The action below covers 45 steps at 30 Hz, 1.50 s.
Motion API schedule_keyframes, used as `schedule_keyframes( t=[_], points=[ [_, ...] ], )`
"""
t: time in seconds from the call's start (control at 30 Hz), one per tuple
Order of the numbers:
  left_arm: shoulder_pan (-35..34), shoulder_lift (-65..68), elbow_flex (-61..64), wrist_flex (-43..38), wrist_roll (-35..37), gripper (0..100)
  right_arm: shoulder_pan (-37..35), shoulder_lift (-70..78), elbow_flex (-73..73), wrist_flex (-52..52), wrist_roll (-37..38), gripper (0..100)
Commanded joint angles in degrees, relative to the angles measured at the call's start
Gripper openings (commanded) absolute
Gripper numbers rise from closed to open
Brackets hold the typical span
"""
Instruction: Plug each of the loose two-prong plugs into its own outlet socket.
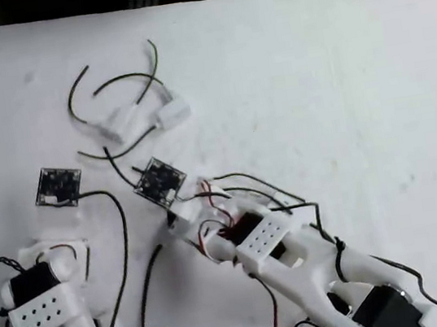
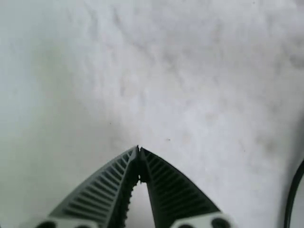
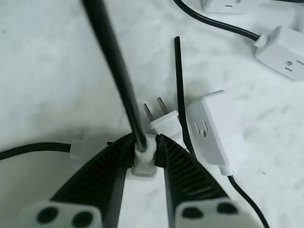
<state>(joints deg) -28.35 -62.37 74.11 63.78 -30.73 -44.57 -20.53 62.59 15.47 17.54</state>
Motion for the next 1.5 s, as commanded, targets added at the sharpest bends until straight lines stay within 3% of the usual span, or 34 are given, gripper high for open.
schedule_keyframes(
  t=[0.0, 0.57, 1.1, 1.33, 1.47],
  points=[
    [-0.3, -0.7, 0.1, -1.0, 0.2, 2, 2.7, 0.3, 0.3, 1.6, 0.1, 1.8],
    [-0.3, -0.7, 0.1, -1.0, 0.2, 2, 2.7, 0.3, 0.2, 9.5, -6.3, 1.8],
    [-0.3, -0.8, 0.6, -1.5, 0.2, 2, 2.6, 4.5, -4.0, 15.9, -6.2, 1.9],
    [-0.3, -0.8, 0.7, -2.0, 0.2, 2, 2.7, -4.8, -4.1, 21.3, -6.7, 14.6],
    [-0.3, -0.8, 0.7, -2.0, 0.2, 2, 2.7, -9.5, -4.0, 22.5, -6.8, 15.1]
  ],
)
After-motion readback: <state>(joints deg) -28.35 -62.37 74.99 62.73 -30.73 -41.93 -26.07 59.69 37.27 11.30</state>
